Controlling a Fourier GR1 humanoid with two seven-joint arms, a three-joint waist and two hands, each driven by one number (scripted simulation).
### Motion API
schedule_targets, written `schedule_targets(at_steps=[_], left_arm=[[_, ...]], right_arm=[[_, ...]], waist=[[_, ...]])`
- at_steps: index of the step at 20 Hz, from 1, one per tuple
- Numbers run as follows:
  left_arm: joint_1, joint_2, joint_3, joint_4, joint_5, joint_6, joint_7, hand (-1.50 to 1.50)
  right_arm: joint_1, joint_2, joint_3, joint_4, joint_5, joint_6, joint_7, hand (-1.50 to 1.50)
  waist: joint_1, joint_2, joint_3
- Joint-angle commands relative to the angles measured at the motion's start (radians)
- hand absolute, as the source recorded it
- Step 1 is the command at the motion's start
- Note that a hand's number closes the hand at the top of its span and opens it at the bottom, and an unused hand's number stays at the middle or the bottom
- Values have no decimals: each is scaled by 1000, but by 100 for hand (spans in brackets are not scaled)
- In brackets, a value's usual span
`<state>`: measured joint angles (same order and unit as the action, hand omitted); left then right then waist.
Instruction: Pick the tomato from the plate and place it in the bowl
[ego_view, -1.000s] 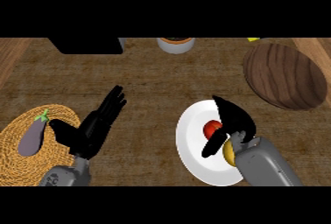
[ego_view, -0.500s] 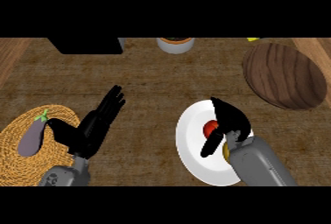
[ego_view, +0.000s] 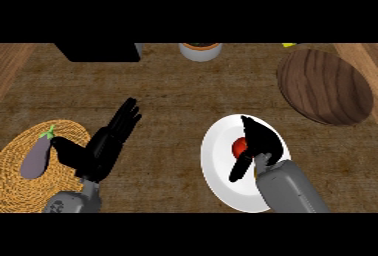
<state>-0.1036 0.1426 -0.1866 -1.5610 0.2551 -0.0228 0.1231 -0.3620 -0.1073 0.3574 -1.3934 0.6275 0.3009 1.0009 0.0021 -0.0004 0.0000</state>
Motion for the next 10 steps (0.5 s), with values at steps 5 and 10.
schedule_targets(at_steps=[5,10], left_arm=[[12,-33,24,43,-31,-48,-43,0],[-23,-51,36,28,-60,-24,20,0]], right_arm=[[34,51,-37,66,97,-38,-30,-150],[26,71,-72,175,137,-83,-112,-150]], waist=[[-2,0,0],[-1,1,0]])
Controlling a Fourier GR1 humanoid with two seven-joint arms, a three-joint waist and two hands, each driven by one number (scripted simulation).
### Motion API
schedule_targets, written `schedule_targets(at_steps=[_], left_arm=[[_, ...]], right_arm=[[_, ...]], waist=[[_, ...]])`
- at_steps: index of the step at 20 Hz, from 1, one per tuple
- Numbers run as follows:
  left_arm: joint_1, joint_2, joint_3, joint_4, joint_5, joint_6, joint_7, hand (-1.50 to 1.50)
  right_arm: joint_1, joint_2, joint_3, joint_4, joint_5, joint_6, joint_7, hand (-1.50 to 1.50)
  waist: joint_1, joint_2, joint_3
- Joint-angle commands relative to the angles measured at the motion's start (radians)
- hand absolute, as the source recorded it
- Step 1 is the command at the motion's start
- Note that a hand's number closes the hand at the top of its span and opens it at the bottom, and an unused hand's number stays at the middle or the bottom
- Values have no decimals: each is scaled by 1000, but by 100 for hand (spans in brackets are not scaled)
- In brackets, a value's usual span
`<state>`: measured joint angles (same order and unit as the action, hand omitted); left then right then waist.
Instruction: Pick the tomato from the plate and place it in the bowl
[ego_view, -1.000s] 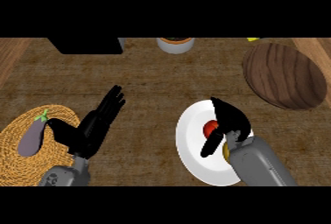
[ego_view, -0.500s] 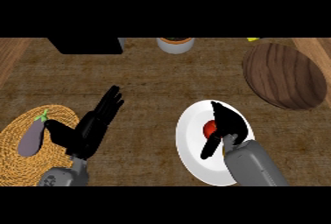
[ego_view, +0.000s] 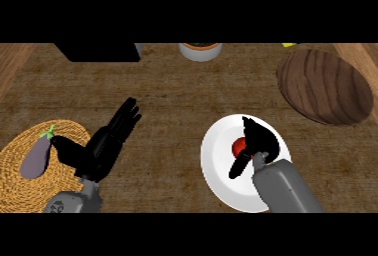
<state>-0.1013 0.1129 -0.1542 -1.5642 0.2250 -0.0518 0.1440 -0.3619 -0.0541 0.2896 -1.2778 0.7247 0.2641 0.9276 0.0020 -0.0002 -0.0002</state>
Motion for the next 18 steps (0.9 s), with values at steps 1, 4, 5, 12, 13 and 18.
schedule_targets(at_steps=[1,4,5,12,13,18], left_arm=[[70,-14,-10,-60,-23,-12,-2,0],[22,-1,30,-72,5,-22,47,0],[-59,-9,65,46,20,-33,13,0],[-42,-68,31,55,-32,-13,4,0],[-41,-25,49,42,-21,-58,21,0],[3,-18,75,10,-20,-74,-2,0]], right_arm=[[50,3,-9,-10,41,-6,-14,-150],[24,24,-32,-5,35,-31,-51,150],[36,-36,-40,24,25,-43,-171,150],[29,41,19,126,126,-140,-211,150],[-65,52,-11,192,110,-127,-201,150],[-25,53,56,148,145,-147,-170,150]], waist=[[0,-1,0],[0,-1,0],[-3,1,0],[-1,1,0],[2,1,0],[1,0,0]])
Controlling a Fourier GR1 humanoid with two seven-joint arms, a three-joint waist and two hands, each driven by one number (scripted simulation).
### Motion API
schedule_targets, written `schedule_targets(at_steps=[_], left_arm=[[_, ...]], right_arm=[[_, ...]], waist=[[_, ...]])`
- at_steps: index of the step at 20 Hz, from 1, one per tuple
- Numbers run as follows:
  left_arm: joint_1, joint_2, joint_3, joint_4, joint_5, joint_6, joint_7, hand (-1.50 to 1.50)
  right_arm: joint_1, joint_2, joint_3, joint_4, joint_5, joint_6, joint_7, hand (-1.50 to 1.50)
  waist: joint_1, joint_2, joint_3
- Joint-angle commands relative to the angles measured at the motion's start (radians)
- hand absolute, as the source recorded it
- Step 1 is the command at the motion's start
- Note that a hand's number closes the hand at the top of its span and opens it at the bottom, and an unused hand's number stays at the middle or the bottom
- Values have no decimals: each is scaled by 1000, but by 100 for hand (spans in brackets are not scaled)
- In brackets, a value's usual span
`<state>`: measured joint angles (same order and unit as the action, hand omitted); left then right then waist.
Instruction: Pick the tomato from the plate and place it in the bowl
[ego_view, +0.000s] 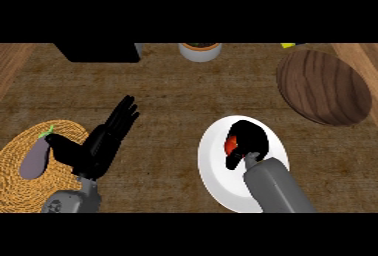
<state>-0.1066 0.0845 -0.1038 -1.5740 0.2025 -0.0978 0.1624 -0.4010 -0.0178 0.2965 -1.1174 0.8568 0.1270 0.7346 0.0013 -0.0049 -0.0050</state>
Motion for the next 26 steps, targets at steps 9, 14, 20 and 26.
schedule_targets(at_steps=[9,14,20,26], left_arm=[[6,-40,-25,-27,-41,33,31,0],[18,-32,-5,-18,-30,20,11,0],[-2,-42,4,6,-46,35,-10,0],[-15,-22,22,17,-33,13,0,0]], right_arm=[[103,-234,168,-203,100,113,-255,150],[239,-455,161,-365,127,-27,-493,150],[372,-561,16,-753,-9,35,-494,150],[396,-616,-180,-994,-100,63,-457,150]], waist=[[-13,-3,5],[-18,0,5],[-24,0,4],[-19,1,4]])
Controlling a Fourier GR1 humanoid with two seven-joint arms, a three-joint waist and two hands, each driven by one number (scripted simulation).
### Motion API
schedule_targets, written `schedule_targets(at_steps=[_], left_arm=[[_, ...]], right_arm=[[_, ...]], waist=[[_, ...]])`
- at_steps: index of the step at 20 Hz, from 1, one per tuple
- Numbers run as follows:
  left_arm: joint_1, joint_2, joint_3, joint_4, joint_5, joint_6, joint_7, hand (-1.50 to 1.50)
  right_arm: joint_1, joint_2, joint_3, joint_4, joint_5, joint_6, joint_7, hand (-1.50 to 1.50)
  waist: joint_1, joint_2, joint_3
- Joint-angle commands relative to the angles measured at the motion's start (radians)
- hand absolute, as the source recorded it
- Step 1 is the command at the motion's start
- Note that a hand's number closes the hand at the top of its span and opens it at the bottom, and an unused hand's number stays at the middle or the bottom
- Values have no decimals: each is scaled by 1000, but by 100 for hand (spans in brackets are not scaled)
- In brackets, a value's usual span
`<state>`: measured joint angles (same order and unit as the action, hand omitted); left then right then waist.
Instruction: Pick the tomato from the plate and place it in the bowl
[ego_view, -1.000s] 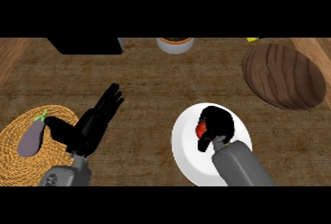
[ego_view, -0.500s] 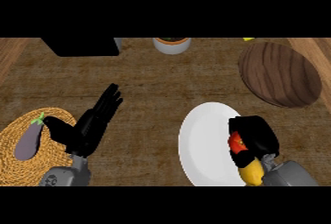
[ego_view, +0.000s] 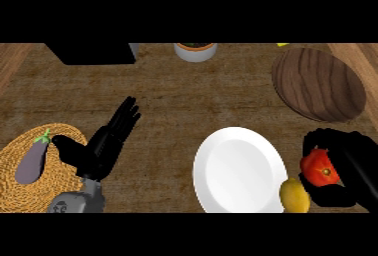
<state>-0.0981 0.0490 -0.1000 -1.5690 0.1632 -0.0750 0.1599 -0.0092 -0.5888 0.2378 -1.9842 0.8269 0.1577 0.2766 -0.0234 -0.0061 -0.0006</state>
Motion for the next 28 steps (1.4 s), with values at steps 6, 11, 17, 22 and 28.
schedule_targets(at_steps=[6,11,17,22,28], left_arm=[[5,-3,-3,-56,14,-16,42,0],[-35,0,13,-50,13,-7,74,0],[29,-14,-26,-60,-10,-30,43,0],[10,5,15,4,3,-65,-23,0],[-47,0,32,73,14,-77,-26,0]], right_arm=[[19,-6,-256,-238,-131,128,65,150],[-209,-19,-360,-36,-210,179,40,150],[-348,30,-344,181,-133,122,-2,150],[-495,26,-394,452,-141,69,-118,150],[-635,30,-376,863,-31,-113,-331,150]], waist=[[20,4,1],[31,7,1],[34,7,1],[38,9,1],[46,13,1]])
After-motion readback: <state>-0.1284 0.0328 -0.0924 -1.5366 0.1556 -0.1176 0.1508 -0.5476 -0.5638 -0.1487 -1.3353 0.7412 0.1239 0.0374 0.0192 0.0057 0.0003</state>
